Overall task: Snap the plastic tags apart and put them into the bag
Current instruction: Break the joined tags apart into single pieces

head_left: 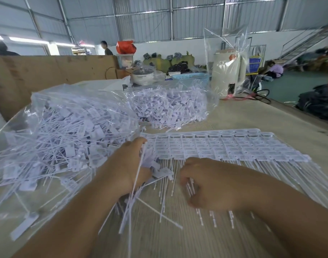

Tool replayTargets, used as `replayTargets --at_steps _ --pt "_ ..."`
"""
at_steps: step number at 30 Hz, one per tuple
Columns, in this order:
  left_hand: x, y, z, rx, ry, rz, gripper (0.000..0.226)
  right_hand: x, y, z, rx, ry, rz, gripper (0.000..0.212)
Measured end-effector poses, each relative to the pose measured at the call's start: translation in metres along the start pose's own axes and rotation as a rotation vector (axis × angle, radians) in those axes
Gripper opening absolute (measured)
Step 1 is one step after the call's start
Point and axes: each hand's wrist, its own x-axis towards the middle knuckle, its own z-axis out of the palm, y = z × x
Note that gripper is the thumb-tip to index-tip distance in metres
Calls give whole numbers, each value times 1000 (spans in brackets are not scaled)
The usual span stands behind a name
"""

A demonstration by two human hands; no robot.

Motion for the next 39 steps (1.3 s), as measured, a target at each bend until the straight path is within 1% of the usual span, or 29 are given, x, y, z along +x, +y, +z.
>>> replayTargets --at_steps 3,5,6,8,10,13,15,16,17,19,21,22,26,27,28,30,31,35,39 --pt "-1 5 3 4 99 30 77 -3 0 -5 -46 -41 41 22" --pt "-3 5 -2 73 98 38 81 -4 -1 -7 -73 -46 51 19" --pt "-4 6 -5 69 77 32 80 -5 -2 -7 -83 -42 52 17" --pt "-9 8 -14 -79 29 2 68 -6 -2 -8 -89 -27 53 17" --pt "-13 14 -22 -277 46 -12 46 -5 -2 -6 -105 -3 37 21" --pt "-17 23 -32 -460 153 40 24 0 -5 0 -143 82 12 24" --pt "-23 30 -34 -522 117 116 14 2 -6 5 -138 90 13 27" --pt "-26 33 -30 -472 64 165 15 3 -6 6 -131 76 16 28" --pt "-27 35 -24 -366 0 206 21 3 -5 6 -122 61 18 29" --pt "-25 33 -6 -90 -114 285 34 3 -4 5 -106 46 22 30" --pt "-21 29 8 114 -157 332 43 4 -2 5 -100 50 28 29" --pt "-19 27 11 148 -146 332 42 5 -1 5 -96 54 30 30" --pt "-15 20 12 128 -86 333 33 7 2 5 -66 32 26 51" --pt "-14 19 11 119 -80 335 33 7 2 5 -72 24 21 52" --pt "-14 17 9 115 -73 335 34 8 2 6 -77 21 10 49" --pt "-12 15 6 110 -61 334 37 8 3 8 -54 50 -8 35" --pt "-12 15 5 97 -53 334 37 8 3 8 -39 62 -5 32" --pt "-10 18 -1 68 -16 336 34 6 4 9 -50 41 19 40" --pt "-10 17 -8 -1 102 332 28 2 5 8 -70 59 42 32"
